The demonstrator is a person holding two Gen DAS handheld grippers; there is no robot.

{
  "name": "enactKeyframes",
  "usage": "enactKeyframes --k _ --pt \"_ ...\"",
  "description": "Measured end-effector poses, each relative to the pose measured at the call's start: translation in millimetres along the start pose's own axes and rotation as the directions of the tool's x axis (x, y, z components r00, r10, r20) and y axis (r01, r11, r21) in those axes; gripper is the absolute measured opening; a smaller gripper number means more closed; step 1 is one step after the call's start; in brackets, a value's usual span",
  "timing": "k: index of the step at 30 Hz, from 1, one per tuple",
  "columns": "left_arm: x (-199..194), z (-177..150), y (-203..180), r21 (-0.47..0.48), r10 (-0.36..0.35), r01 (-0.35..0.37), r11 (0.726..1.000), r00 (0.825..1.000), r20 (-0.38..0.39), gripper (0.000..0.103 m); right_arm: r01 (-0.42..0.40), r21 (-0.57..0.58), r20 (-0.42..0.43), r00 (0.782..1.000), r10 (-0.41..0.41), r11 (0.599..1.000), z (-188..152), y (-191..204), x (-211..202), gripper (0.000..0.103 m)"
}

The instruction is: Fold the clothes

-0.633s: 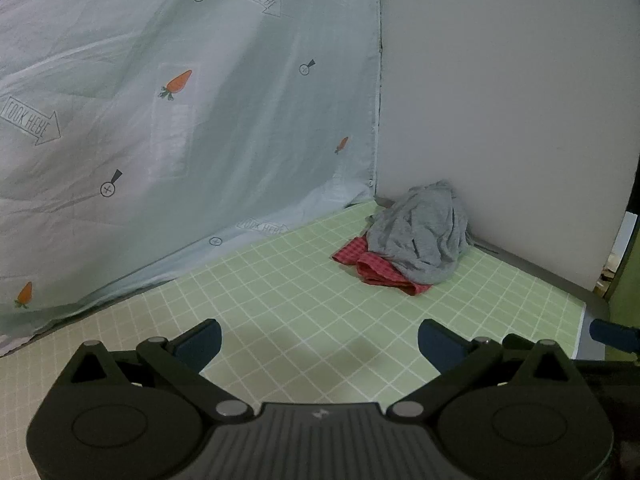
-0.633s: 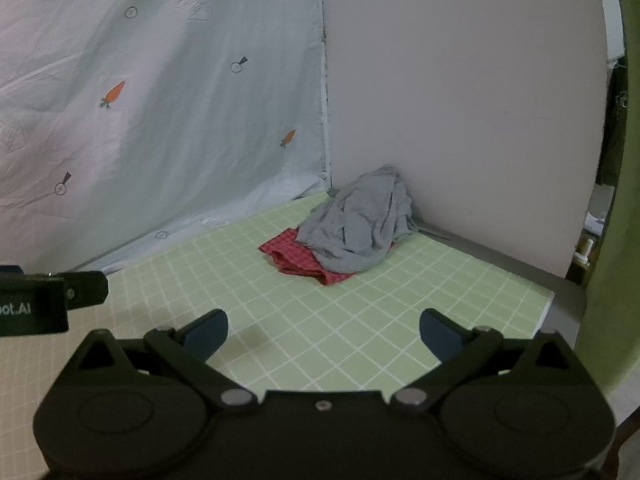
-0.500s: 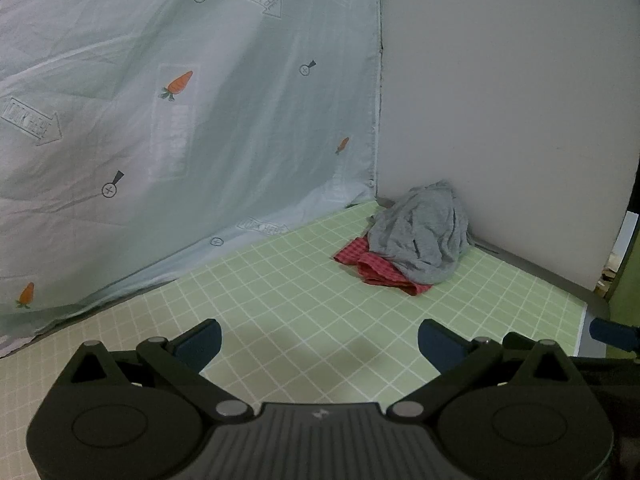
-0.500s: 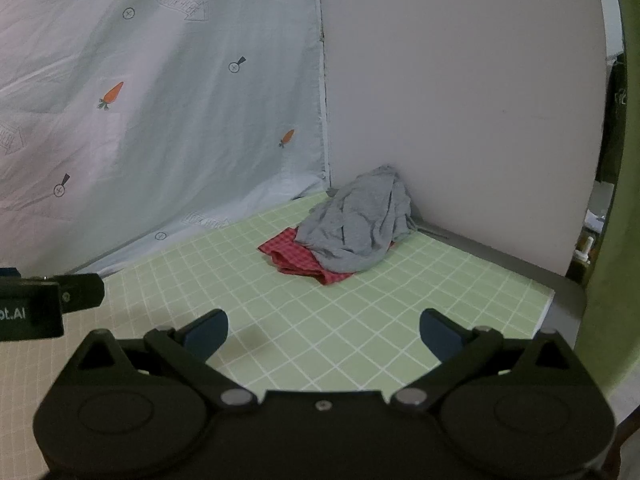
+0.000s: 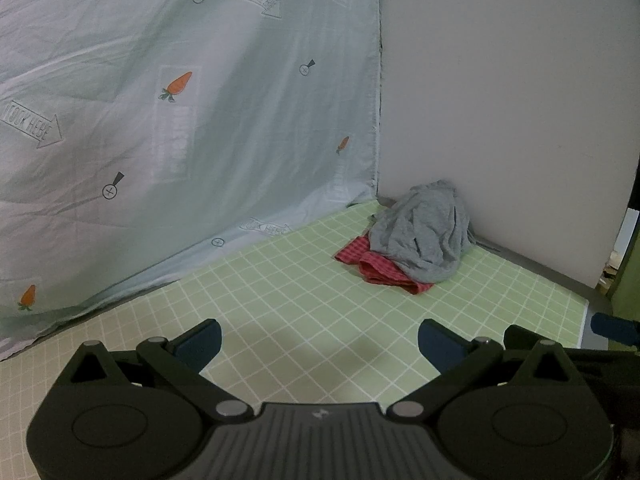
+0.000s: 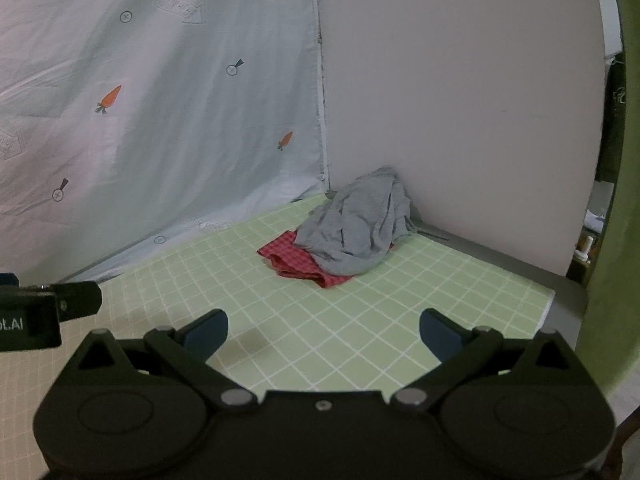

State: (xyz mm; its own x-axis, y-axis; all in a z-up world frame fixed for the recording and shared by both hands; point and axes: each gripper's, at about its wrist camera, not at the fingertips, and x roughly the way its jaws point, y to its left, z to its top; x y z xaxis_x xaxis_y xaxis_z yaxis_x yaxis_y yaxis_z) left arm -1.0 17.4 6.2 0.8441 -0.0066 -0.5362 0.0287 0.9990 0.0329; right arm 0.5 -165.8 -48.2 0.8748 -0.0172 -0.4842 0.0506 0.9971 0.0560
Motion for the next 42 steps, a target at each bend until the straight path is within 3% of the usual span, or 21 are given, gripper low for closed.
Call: enactKeyframes --k 42 --pt "5 -6 -10 0.006 -0.011 0.011 1.000 1.000 -0.015 0.103 0.010 0.029 -0.020 1.000 -0.009 1.000 -1 -7 0 0.103"
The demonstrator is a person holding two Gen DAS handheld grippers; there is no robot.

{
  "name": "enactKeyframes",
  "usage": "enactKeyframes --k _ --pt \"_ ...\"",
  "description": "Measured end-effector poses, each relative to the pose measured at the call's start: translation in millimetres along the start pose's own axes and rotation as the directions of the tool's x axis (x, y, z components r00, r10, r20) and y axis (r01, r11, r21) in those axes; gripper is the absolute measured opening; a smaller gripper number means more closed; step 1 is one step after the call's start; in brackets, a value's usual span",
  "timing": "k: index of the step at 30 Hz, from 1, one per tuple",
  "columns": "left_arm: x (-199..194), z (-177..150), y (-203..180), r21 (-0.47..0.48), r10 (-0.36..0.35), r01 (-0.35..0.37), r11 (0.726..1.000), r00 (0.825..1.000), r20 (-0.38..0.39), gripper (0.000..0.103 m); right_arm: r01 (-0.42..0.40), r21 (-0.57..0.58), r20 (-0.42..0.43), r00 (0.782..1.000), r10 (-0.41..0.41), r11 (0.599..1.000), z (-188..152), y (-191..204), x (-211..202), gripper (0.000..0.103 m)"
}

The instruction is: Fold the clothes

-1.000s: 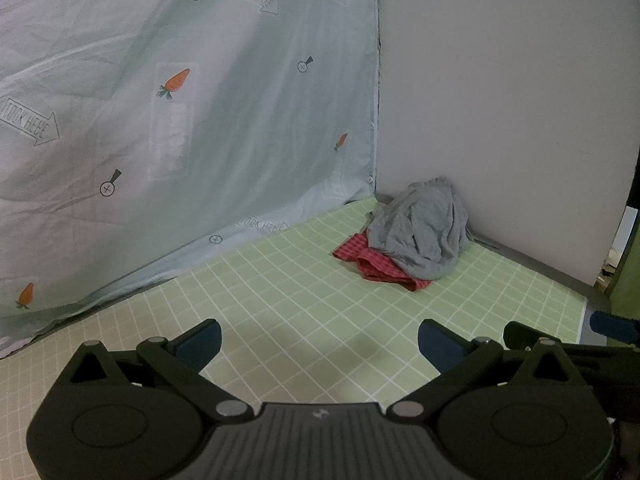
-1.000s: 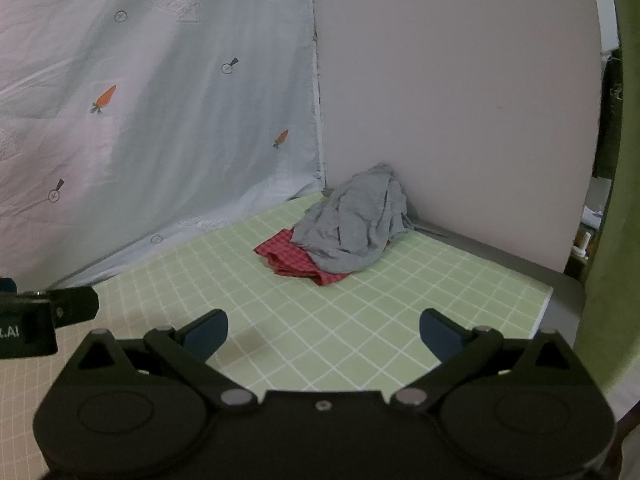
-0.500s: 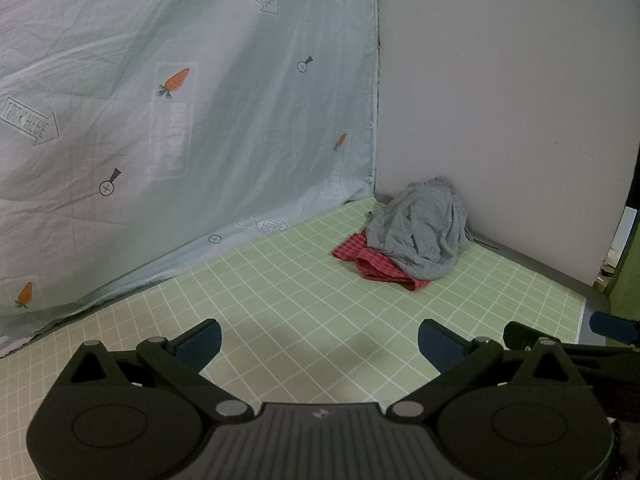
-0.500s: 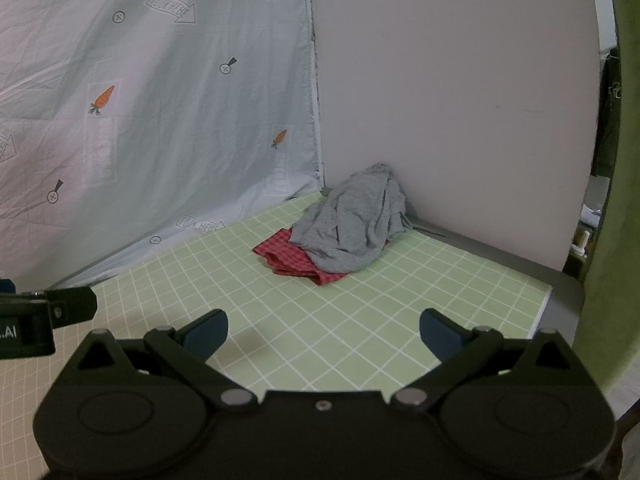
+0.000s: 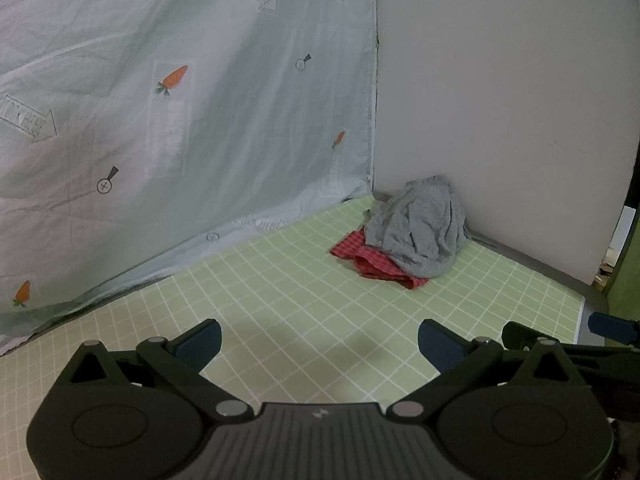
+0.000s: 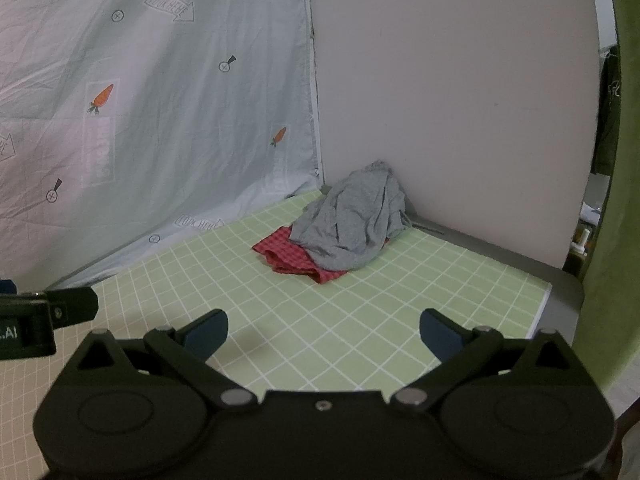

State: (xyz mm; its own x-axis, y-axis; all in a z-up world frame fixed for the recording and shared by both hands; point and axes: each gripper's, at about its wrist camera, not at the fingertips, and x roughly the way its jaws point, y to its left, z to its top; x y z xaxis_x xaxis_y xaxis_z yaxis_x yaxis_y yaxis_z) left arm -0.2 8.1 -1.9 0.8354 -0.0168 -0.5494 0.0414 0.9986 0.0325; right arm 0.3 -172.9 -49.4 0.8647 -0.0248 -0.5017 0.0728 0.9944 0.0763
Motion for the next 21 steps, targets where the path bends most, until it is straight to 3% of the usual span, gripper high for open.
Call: enactKeyframes --k 13,21 --pt "35 13 -17 0.009 -0.009 0.010 1.000 1.000 -0.021 0.103 0.016 0.003 -0.003 1.000 -0.016 1.000 17 -8 32 0.103" --pt "100 48 -34 0.037 -0.012 0.014 0.999 0.998 -0.064 0.103 0.063 0.042 -0.017 0.998 -0.062 0.997 38 -35 110 0.103"
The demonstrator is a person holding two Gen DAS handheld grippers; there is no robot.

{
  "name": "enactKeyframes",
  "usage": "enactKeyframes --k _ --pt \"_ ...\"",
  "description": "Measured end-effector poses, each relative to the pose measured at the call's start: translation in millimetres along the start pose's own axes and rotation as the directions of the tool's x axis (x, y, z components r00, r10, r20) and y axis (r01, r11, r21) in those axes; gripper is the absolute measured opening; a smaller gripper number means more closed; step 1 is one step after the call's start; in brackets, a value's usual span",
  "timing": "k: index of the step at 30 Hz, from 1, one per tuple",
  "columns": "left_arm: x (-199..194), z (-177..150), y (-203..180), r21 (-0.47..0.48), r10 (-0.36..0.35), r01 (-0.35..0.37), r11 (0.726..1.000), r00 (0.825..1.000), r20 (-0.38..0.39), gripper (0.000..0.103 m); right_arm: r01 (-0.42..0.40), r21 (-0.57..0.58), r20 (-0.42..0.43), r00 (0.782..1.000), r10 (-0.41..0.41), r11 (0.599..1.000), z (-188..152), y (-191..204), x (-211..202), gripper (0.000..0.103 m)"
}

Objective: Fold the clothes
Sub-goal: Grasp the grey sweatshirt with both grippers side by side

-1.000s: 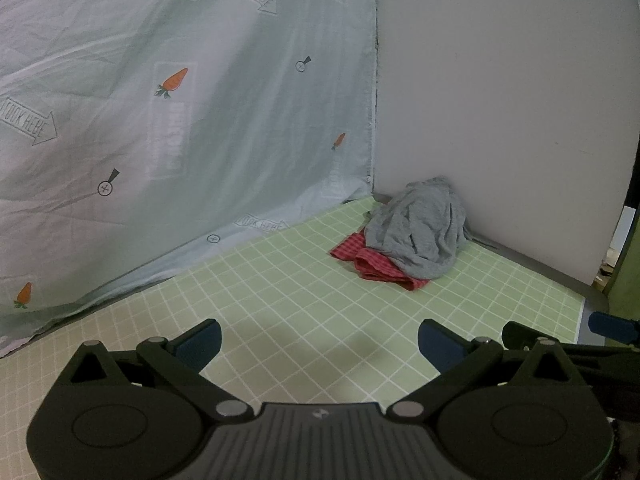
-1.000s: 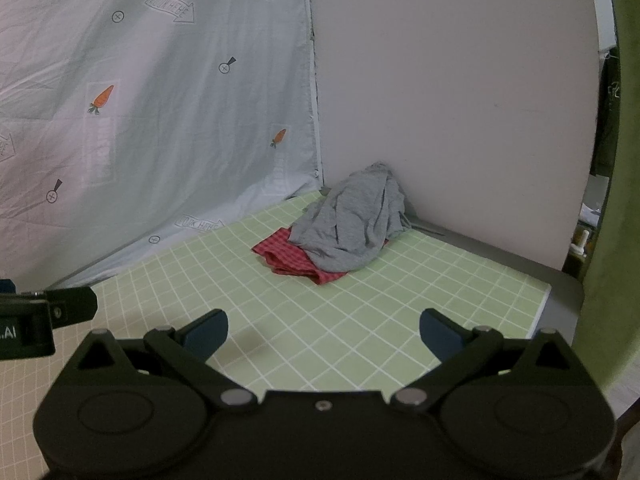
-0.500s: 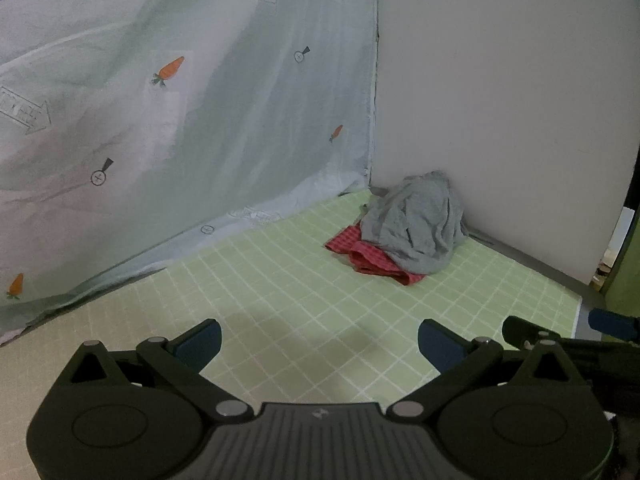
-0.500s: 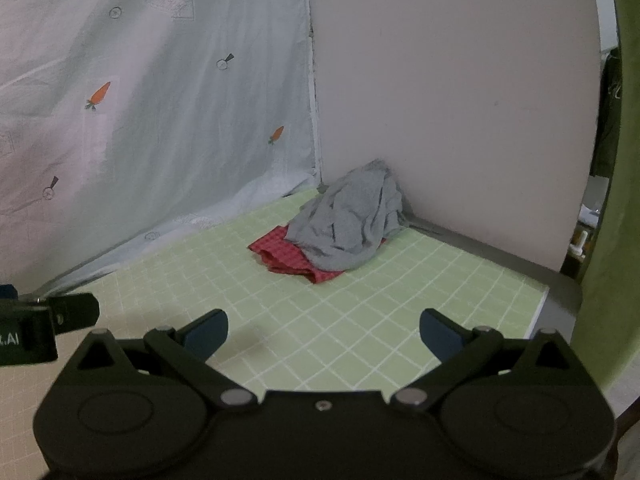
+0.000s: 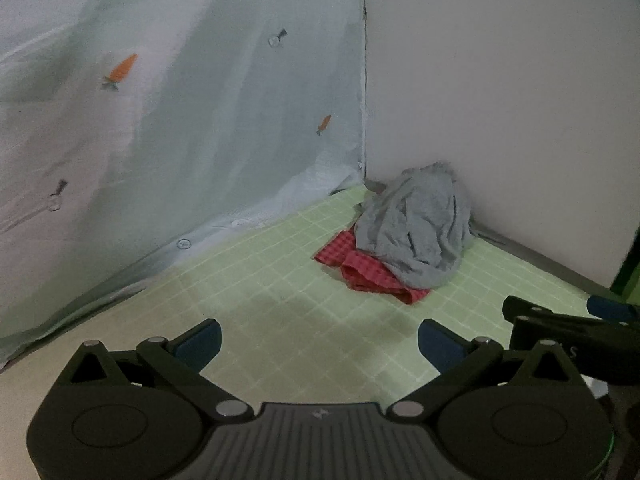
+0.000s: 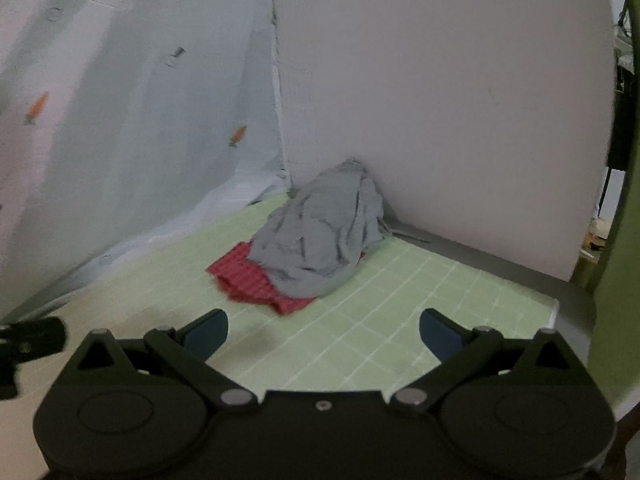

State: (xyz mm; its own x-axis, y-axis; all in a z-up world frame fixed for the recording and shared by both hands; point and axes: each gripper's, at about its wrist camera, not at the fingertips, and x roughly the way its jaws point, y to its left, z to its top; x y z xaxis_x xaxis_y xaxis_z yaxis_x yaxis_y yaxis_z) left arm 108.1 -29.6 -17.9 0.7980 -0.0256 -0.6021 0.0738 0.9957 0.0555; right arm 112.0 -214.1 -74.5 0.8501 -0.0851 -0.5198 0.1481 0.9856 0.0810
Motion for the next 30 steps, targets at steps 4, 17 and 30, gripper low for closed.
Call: enactKeyframes --k 4,17,30 --pt "61 27 -7 -0.007 -0.019 0.018 1.000 0.998 -0.060 0.103 0.002 -0.025 -0.013 1.000 -0.003 1.000 14 -7 69 0.103" --pt "307 88 -42 0.013 -0.206 0.213 0.977 0.958 -0.199 0.087 0.055 -0.012 0.034 0.998 -0.054 0.998 68 -15 293 0.097" --pt "390 90 -75 -0.114 -0.379 0.362 0.925 0.903 -0.204 0.007 -0.010 0.139 0.045 0.999 0.003 0.990 73 -41 348 0.038"
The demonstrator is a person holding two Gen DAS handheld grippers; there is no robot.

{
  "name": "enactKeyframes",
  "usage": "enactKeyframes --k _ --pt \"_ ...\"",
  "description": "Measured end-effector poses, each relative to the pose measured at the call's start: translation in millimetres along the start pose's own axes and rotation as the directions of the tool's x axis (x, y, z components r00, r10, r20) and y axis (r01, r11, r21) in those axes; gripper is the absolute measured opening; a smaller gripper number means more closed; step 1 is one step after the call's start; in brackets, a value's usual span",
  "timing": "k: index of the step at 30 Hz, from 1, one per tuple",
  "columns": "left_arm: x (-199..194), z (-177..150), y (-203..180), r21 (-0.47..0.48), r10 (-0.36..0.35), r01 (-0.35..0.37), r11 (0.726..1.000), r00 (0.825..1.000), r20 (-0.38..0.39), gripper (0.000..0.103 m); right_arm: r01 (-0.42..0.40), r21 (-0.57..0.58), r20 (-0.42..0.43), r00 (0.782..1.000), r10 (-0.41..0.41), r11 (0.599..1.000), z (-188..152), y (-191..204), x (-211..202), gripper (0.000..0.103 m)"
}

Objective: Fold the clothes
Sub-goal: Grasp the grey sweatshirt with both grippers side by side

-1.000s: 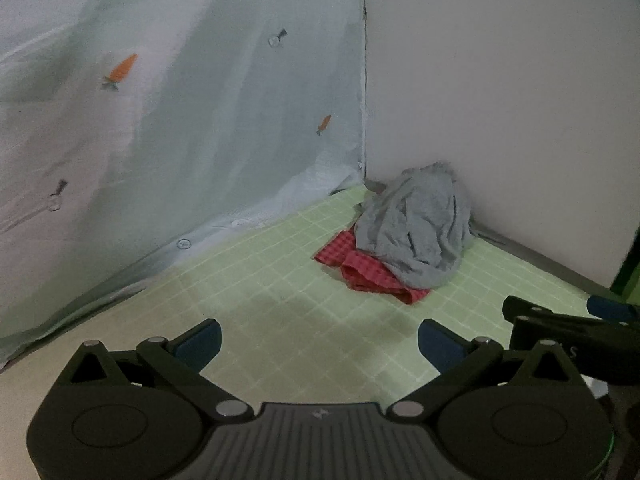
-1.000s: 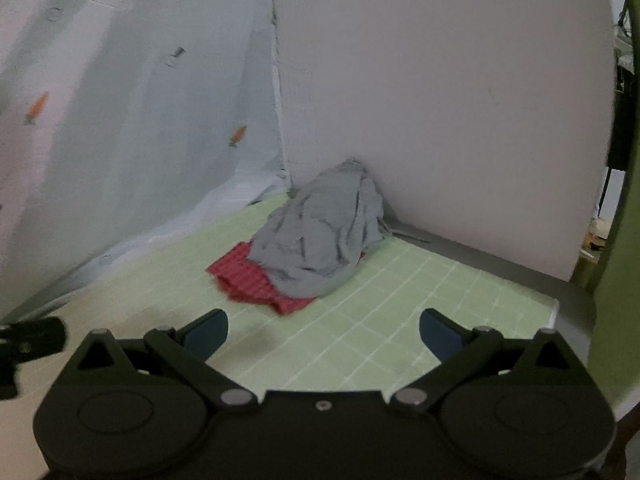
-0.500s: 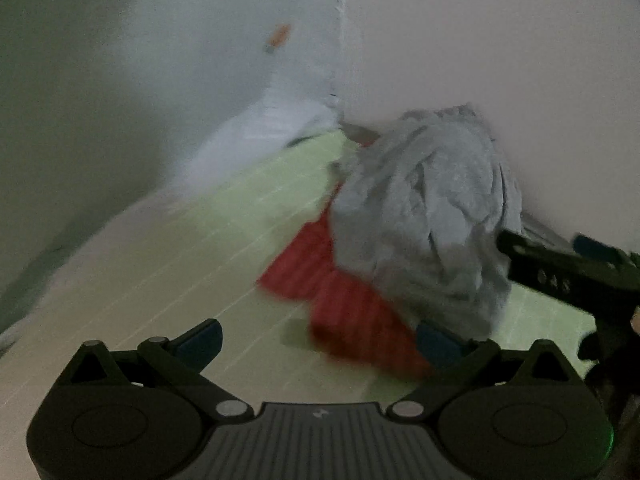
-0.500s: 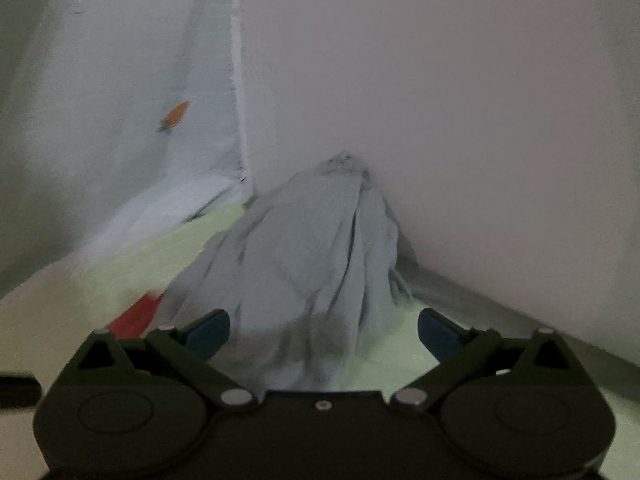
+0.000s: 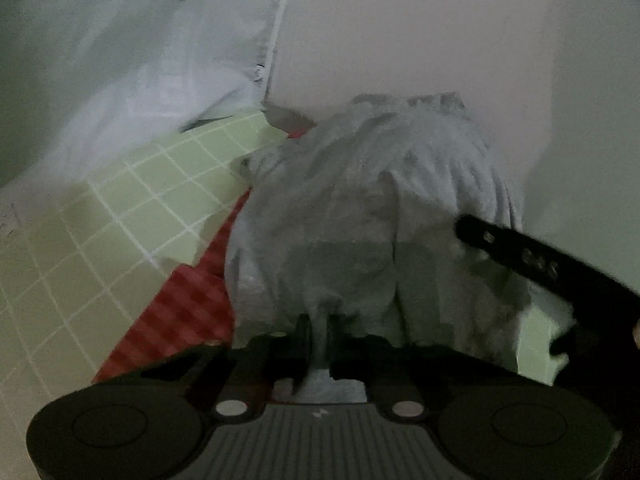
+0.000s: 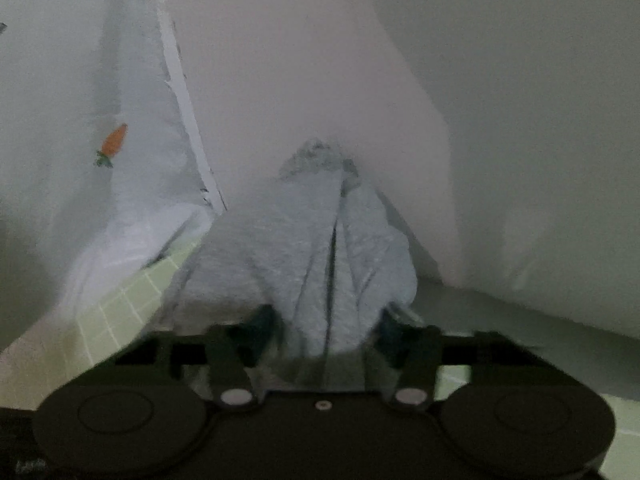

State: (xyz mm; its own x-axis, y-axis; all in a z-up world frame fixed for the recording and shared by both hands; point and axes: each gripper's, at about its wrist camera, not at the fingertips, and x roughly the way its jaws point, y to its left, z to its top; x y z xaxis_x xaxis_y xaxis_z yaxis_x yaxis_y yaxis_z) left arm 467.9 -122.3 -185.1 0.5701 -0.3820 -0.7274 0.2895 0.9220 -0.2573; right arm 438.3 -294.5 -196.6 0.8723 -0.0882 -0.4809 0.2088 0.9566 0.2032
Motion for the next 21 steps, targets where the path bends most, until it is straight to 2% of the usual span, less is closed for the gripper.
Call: enactKeyframes --k 1,6,11,16,21 --pt "-5 1 0 -0.002 0.002 -0.002 1.000 1.000 0.008 0.006 -0.011 0.002 0.013 1.000 0.011 1.000 2 -1 -4 0.025" --pt "-50 13 -10 0.036 0.055 -0.058 0.998 0.995 0.080 0.005 -0.062 -0.085 0.092 0.993 0.070 0.994 22 15 -46 0.022" --pt "-137 16 -17 -0.011 0.093 -0.092 0.996 0.976 0.199 0.005 -0.128 -0.119 0.190 0.970 0.149 0.985 45 33 -116 0.021" --pt "-238 6 -25 -0.055 0.133 -0.121 0.991 0.934 0.332 0.005 -0.179 -0.187 0.287 0.931 0.228 0.966 59 49 -207 0.021" --pt "-345 -26 -27 -0.124 0.176 -0.134 0.983 0.875 0.450 0.005 -0.271 -0.222 0.314 0.890 0.332 0.937 59 67 -294 0.021"
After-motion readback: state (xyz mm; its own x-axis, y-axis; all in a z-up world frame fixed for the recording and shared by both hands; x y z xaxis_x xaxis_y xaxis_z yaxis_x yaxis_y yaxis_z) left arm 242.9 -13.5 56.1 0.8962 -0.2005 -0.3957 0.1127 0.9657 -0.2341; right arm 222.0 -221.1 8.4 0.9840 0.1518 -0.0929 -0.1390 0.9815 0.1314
